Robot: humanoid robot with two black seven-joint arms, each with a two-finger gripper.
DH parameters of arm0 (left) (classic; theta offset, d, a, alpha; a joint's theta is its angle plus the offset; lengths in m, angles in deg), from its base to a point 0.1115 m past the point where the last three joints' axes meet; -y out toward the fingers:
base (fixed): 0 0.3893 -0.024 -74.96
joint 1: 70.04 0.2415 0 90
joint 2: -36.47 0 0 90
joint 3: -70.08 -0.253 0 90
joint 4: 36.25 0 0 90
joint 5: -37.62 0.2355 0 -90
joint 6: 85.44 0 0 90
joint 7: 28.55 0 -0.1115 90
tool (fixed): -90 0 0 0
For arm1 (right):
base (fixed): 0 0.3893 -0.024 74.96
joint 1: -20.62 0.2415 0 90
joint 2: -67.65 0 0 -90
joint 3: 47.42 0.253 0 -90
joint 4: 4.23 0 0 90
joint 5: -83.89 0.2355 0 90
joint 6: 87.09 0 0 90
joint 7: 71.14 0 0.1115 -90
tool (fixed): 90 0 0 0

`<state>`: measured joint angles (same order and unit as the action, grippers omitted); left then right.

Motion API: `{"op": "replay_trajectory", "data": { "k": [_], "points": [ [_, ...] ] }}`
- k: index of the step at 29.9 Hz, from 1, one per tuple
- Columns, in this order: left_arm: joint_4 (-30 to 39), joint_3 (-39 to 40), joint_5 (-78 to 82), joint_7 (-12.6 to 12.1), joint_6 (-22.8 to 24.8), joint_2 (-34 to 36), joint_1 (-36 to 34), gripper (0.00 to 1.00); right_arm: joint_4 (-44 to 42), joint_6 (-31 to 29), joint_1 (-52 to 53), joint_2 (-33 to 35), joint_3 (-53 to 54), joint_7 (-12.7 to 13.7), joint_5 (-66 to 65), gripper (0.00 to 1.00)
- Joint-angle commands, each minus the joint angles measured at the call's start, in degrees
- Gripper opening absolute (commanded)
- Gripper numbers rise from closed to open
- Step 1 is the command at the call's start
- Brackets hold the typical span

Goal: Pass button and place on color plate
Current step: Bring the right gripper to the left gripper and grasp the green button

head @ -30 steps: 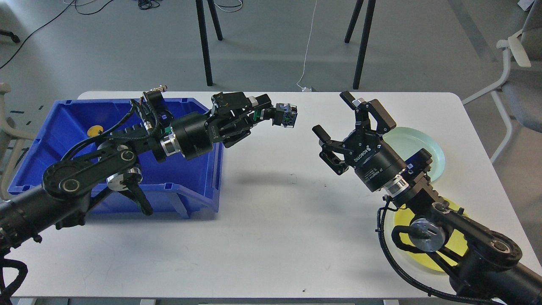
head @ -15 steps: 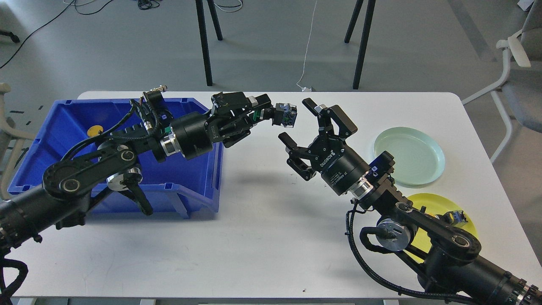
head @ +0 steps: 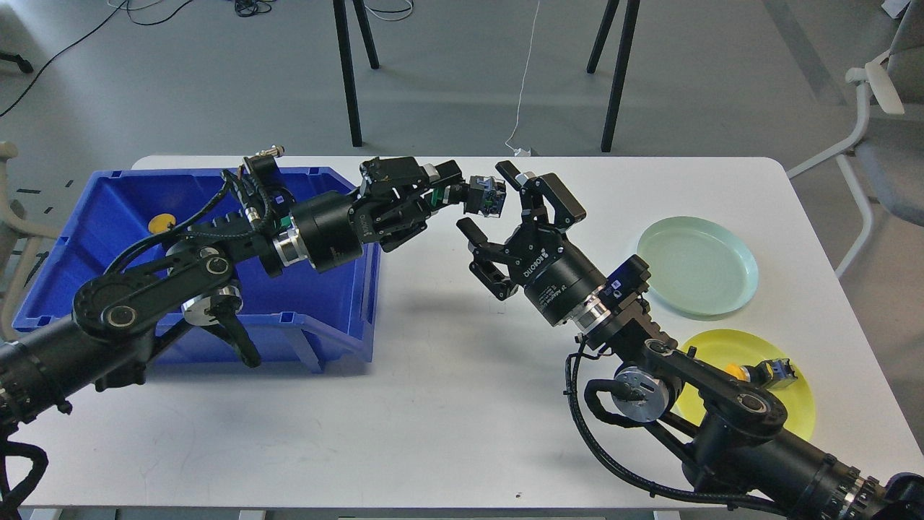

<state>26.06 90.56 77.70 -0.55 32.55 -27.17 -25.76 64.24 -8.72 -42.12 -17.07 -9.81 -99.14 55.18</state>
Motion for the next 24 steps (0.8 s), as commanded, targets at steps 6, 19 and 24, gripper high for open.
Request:
{"op": "replay_trajectory", "data": {
  "k": [6,19,24],
  "points": [
    [0.00,-0.01,-0.09,0.00,0.00,0.00,0.02,0.07,0.44,-0.24,0.08,-0.01,-0.08,0.05,-0.29,0.28],
    [0.00,-0.01,-0.09,0.00,0.00,0.00,0.11,0.08,0.71,1.34,-0.36,0.08,0.09,1.10,0.06,0.01],
    [0.00,1.39,-0.27,0.00,0.00,-0.26,0.37,0.75,0.79,1.43,-0.54,0.17,0.18,1.10,0.06,0.01]
  ]
}}
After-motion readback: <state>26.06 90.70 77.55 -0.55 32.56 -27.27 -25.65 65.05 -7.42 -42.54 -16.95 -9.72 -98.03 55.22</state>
